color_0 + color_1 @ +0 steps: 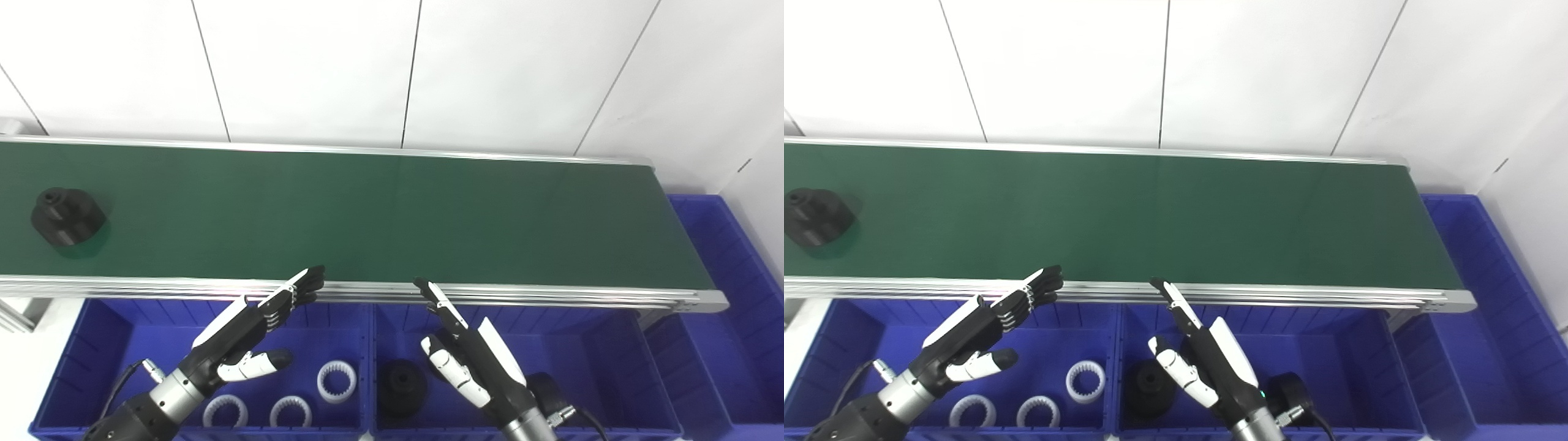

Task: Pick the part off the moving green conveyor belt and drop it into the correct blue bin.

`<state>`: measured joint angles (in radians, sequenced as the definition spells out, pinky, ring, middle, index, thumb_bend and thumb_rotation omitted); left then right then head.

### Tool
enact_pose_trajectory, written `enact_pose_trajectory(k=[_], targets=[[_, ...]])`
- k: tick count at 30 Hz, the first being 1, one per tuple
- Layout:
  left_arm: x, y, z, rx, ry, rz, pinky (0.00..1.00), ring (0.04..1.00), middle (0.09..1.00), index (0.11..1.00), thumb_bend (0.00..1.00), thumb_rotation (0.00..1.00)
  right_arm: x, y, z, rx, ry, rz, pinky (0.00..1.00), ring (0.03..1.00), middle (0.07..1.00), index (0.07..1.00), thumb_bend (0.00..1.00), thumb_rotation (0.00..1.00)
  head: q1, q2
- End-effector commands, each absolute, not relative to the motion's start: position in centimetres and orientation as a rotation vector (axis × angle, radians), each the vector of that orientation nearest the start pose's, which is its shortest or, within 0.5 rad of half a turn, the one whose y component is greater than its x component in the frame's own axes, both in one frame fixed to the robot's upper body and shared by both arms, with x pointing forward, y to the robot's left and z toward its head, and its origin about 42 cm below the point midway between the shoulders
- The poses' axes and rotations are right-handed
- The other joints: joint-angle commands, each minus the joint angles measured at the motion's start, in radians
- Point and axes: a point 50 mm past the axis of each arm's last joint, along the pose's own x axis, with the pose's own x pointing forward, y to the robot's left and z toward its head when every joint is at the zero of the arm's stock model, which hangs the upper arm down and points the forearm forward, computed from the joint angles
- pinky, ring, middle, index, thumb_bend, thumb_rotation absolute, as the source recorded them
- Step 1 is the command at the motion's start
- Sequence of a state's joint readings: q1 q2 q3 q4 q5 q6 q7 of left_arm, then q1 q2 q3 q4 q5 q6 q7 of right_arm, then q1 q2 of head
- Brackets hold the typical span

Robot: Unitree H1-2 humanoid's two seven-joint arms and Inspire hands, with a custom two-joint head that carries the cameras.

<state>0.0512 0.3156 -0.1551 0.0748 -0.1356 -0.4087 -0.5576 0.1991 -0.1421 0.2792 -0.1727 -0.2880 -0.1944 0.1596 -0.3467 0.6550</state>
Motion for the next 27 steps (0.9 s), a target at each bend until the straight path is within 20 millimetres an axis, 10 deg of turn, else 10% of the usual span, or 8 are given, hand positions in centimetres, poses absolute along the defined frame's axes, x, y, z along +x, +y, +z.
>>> enact_pose_trajectory(k=[1, 14, 20, 27], targets=[[25.2, 25.5, 9.7, 0.218, -0.255, -0.709, 0.95, 0.988, 1.000, 0.983, 0.47, 0.76, 20.7, -17.5, 11.0, -0.363, -0.206, 0.439, 0.94, 0.984, 1.000, 0.980, 0.36, 1.00, 0.000, 0.000], [25.0, 25.2, 9.4, 0.213, -0.256, -0.708, 0.94, 0.981, 0.998, 0.980, 0.48, 0.76, 20.5, -17.7, 10.7, -0.360, -0.201, 0.443, 0.95, 0.983, 1.000, 0.984, 0.36, 1.00, 0.049, -0.024], [24.9, 24.5, 8.0, 0.255, -0.232, -0.700, 0.91, 0.958, 0.979, 0.960, 0.46, 0.73, 19.6, -18.6, 9.2, -0.370, -0.178, 0.453, 0.95, 0.988, 1.000, 0.986, 0.38, 1.00, 0.195, -0.180], [25.3, 24.0, 7.3, 0.257, -0.212, -0.689, 0.89, 0.935, 0.954, 0.929, 0.48, 0.57, 19.2, -19.1, 7.6, -0.379, -0.166, 0.445, 0.94, 0.982, 1.000, 0.977, 0.38, 1.00, 0.231, -0.257]])
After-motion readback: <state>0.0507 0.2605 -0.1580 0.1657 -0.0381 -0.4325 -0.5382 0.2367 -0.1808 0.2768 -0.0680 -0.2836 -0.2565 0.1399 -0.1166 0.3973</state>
